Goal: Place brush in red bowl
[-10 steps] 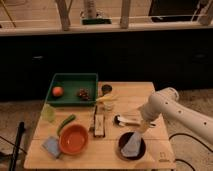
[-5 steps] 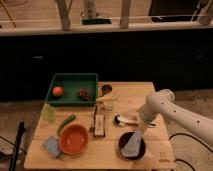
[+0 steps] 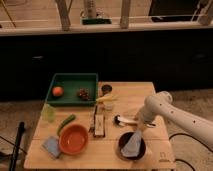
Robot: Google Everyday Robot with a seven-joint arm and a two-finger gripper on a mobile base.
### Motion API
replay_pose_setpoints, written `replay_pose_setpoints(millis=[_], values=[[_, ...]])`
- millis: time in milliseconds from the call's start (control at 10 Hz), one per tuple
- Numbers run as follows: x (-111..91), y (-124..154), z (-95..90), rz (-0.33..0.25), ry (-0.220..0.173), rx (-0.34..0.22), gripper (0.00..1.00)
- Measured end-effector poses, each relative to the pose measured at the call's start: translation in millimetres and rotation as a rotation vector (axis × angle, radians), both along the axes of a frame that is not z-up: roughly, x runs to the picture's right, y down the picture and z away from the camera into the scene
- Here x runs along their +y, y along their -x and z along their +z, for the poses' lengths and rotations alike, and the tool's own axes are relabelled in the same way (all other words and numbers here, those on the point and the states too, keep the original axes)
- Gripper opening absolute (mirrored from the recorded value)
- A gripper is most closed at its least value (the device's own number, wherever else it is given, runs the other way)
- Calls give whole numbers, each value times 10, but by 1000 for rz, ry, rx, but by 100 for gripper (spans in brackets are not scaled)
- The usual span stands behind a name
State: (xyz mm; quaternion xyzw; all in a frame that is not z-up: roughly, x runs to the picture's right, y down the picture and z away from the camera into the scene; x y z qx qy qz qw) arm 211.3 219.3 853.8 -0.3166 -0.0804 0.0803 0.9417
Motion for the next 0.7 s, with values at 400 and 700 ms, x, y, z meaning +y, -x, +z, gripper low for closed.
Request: replay_pose_setpoints(millis=[400,700], values=[[3,-28,-23,-9,7,1,4],[-84,-37,-74,-19,-5,-8,0]])
